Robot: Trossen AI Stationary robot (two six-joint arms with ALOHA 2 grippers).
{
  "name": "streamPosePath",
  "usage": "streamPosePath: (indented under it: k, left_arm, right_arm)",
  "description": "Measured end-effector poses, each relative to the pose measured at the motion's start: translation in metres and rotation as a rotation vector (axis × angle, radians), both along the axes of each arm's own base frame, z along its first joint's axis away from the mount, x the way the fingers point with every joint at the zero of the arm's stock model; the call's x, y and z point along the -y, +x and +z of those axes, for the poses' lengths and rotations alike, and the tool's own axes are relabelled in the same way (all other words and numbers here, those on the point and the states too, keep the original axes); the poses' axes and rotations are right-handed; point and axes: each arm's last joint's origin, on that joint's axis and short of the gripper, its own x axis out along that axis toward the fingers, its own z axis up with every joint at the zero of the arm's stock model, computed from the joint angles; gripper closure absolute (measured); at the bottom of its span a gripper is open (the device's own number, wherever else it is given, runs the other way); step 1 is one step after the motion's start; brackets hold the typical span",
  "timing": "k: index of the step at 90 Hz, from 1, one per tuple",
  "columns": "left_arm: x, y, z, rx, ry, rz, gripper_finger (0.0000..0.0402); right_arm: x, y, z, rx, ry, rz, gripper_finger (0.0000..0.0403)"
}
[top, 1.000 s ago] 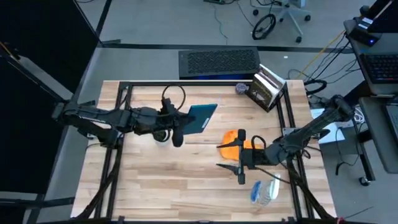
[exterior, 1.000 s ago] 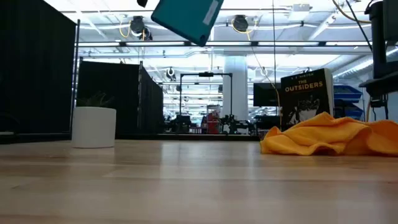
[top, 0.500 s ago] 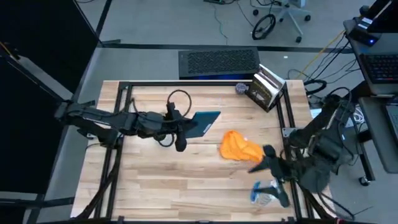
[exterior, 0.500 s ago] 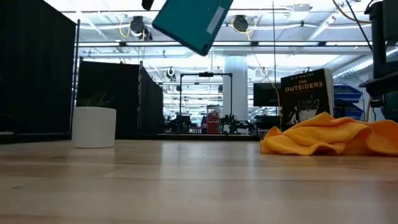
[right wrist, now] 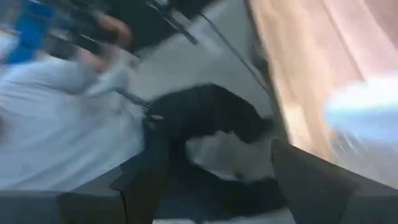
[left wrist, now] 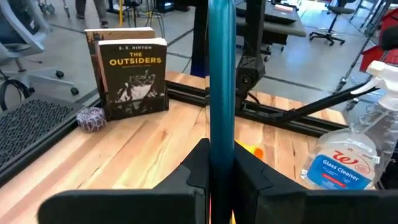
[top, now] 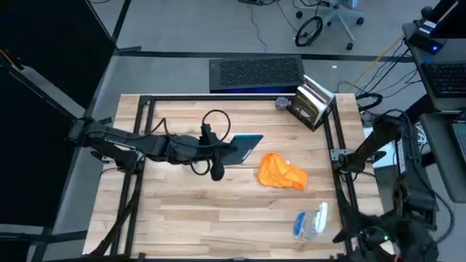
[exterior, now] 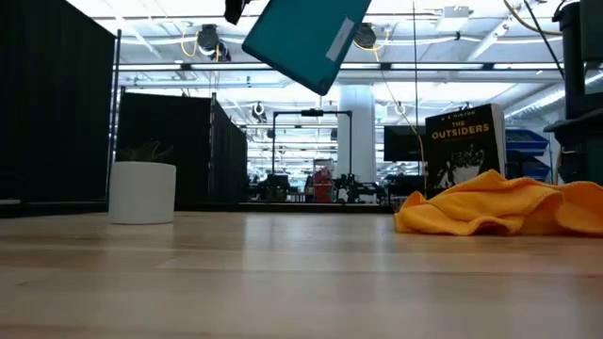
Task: Apply microfiber cloth
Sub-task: Spray the blue tablet with the transparent spray bottle
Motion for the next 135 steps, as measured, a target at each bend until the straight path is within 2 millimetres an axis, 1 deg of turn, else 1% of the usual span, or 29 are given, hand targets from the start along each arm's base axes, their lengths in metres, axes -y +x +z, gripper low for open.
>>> streamPosePath:
  k: [11,21,27,34,44,56,60,70,82,89,98,114,124,135]
  left_arm:
    - [0.0,0.0,0.0,0.0,0.0,0.0,0.0386]
    - [0.0,0.0,0.0,-0.001,0.0,0.0,0.0386]
    - [0.0,0.0,0.0,-0.002,0.001,-0.001,0.0386]
    - [0.0,0.0,0.0,-0.001,0.001,0.0,0.0386]
    - [0.0,0.0,0.0,-0.003,0.001,0.0,0.0386]
    - [0.0,0.0,0.0,-0.003,0.0,-0.004,0.0386]
    - [0.0,0.0,0.0,-0.004,-0.001,-0.011,0.0386]
    - [0.0,0.0,-0.001,-0.011,0.012,-0.016,0.0386]
    - [0.0,0.0,-0.001,-0.017,0.024,-0.021,0.0386]
    - [0.0,0.0,-0.001,-0.018,0.025,-0.022,0.0386]
    - [0.0,0.0,-0.001,-0.019,0.026,-0.022,0.0386]
    - [0.001,0.0,-0.001,-0.019,0.021,-0.036,0.0386]
    - [0.001,0.0,-0.001,-0.02,0.021,-0.037,0.0386]
    - [0.001,0.002,-0.003,-0.022,0.021,-0.038,0.0386]
  right_arm:
    - [-0.014,-0.005,-0.037,-0.092,-0.208,-0.064,0.0141]
    - [-0.023,-0.004,-0.066,-0.129,-0.402,-0.096,0.0142]
    - [-0.025,-0.003,-0.074,-0.132,-0.467,-0.106,0.0142]
    - [-0.023,0.001,-0.084,-0.141,-0.514,-0.118,0.0142]
    - [-0.02,0.005,-0.096,-0.135,-0.518,-0.136,0.0142]
    - [-0.015,0.015,-0.103,-0.147,-0.504,-0.134,0.0142]
    - [-0.013,0.019,-0.105,-0.162,-0.533,-0.128,0.0142]
    - [-0.005,0.031,-0.097,-0.218,-0.531,-0.092,0.0142]
    - [-0.004,0.046,-0.103,-0.27,-0.555,-0.048,0.0142]
    - [-0.002,0.05,-0.103,-0.266,-0.573,-0.044,0.0142]
    - [0.001,0.056,-0.11,-0.266,-0.619,-0.033,0.0142]
    - [0.008,0.065,-0.117,-0.228,-0.68,-0.035,0.0142]
    - [0.011,0.068,-0.121,-0.226,-0.705,-0.025,0.0142]
    - [0.014,0.067,-0.127,-0.232,-0.731,-0.015,0.0142]
